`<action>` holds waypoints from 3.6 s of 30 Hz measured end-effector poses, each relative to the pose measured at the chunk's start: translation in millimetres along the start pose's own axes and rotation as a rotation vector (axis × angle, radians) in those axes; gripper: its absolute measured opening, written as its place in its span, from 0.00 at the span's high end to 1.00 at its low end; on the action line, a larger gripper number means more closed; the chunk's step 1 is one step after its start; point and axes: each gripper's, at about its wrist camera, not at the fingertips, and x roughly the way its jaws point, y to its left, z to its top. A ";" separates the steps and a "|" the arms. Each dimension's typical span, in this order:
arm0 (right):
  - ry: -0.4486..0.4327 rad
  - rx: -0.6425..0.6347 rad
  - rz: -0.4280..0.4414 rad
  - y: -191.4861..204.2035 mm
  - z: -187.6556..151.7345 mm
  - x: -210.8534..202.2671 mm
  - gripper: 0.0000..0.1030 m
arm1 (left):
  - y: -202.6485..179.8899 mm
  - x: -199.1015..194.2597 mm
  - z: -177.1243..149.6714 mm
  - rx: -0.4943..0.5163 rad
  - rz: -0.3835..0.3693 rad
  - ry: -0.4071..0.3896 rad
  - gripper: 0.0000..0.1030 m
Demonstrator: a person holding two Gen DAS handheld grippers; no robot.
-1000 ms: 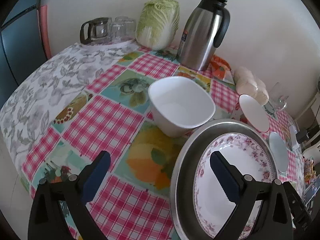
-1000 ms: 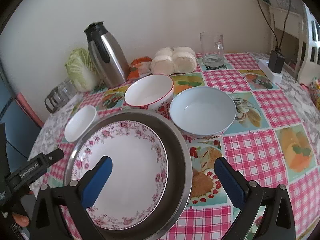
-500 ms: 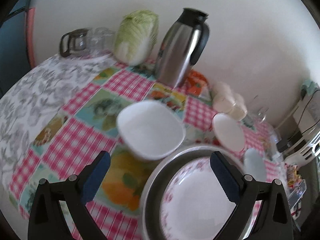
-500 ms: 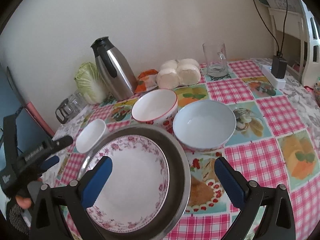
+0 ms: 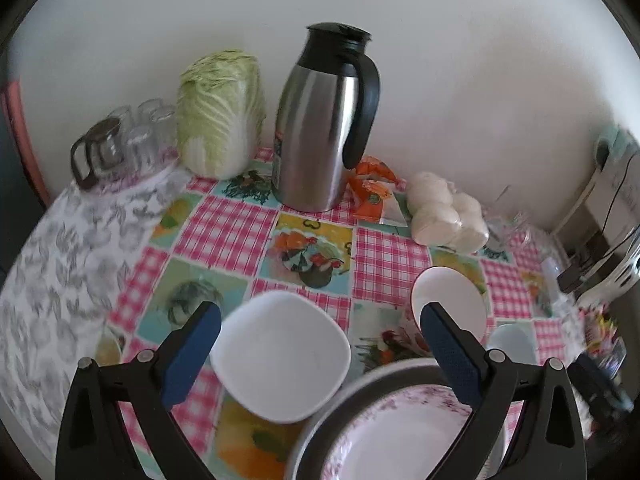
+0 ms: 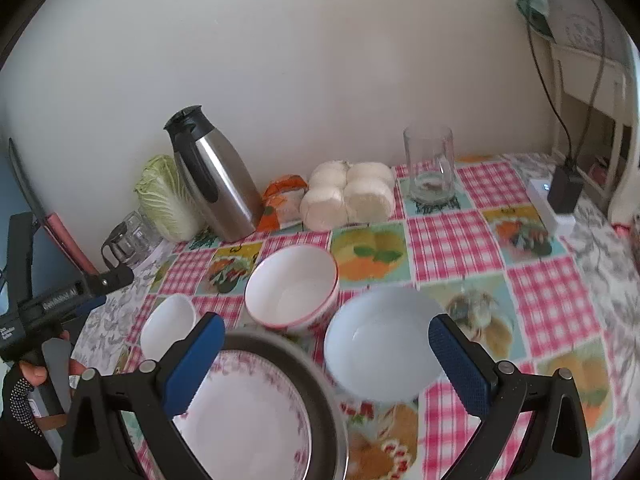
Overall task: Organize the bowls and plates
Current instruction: 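Move both grippers to the red-rimmed white bowl and close on its rim, then carry the red-rimmed bowl with both grippers and lower it onto the floral plate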
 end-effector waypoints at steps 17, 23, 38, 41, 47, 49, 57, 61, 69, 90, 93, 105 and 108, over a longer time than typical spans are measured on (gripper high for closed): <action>0.208 -0.017 -0.028 -5.1 37.0 96.9 0.00 | -28.1 81.1 34.1 0.004 -0.064 0.179 0.03; 0.278 0.010 -0.040 -7.9 31.7 130.5 0.25 | -44.5 111.3 22.2 0.005 -0.080 0.262 0.12; 0.388 -0.032 -0.049 0.3 28.9 179.0 0.77 | -77.1 165.5 3.2 0.034 -0.118 0.424 0.68; 0.416 -0.047 -0.063 3.6 26.7 185.5 0.85 | -83.5 173.9 -3.9 0.043 -0.116 0.457 0.75; 0.454 -0.083 -0.095 9.7 22.6 196.4 0.90 | -96.8 187.6 -12.5 0.061 -0.117 0.506 0.88; 0.465 -0.093 -0.106 11.3 21.7 198.9 0.90 | -100.6 188.8 -13.5 0.071 -0.105 0.503 0.88; 0.461 -0.100 -0.111 13.5 18.6 203.5 0.90 | -102.2 189.0 -13.6 0.068 -0.105 0.474 0.89; 0.440 -0.077 -0.098 7.6 20.5 198.3 0.91 | -101.2 182.7 -9.1 0.072 -0.121 0.437 0.89; 0.341 -0.071 -0.079 9.0 41.2 168.4 0.91 | -98.8 148.2 12.6 0.074 -0.161 0.337 0.89; 0.192 -0.171 -0.054 56.7 20.4 39.8 0.91 | -83.0 15.9 -35.8 0.011 -0.193 0.148 0.89; 0.190 -0.188 -0.060 64.2 9.8 26.7 0.91 | -78.4 3.0 -50.5 -0.001 -0.186 0.143 0.89; 0.215 -0.192 -0.055 75.5 -39.2 -6.5 0.91 | -56.7 -27.7 -100.0 -0.068 -0.196 0.156 0.89; 0.225 -0.203 -0.060 80.4 -51.7 -8.9 0.91 | -50.4 -28.3 -111.9 -0.081 -0.194 0.167 0.89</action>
